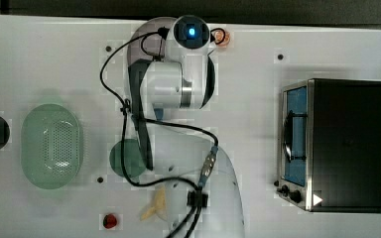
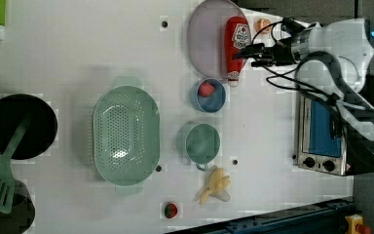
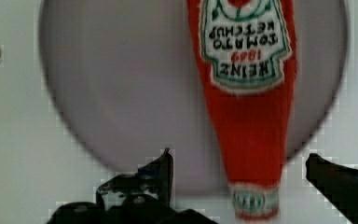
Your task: Pick ketchup from plate and place it on table.
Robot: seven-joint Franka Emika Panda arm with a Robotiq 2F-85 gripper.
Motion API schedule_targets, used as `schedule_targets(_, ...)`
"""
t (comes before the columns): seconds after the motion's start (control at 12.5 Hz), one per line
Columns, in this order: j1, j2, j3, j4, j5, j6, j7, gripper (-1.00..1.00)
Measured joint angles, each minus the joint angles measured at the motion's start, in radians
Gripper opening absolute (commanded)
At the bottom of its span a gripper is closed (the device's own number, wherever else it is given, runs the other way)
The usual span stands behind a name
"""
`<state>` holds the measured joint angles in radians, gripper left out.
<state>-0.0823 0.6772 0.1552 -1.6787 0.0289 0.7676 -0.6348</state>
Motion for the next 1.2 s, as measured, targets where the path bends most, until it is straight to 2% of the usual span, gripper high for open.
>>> schedule_targets(0.4,0.002,0.167,-0.005,0.055,-0.093,0.186,-0.009,1.0)
schedule_targets(0.64,0.008,0.181,-0.019,0.046,-0.098,0.238,-0.013,1.0)
schedule_targets(0.72,0.006,0.18,-0.016,0.053,-0.099,0.244,-0.015,0.91)
schedule_targets(0.88,0.008,0.181,-0.011,0.052,-0.104,0.27,-0.016,0.42)
schedule_targets(0.96,0.011,0.177,-0.017,0.055,-0.121,0.268,-0.016,0.24)
schedule_targets(1.2,0.008,0.175,-0.024,0.064,-0.112,0.269,-0.017,0.24)
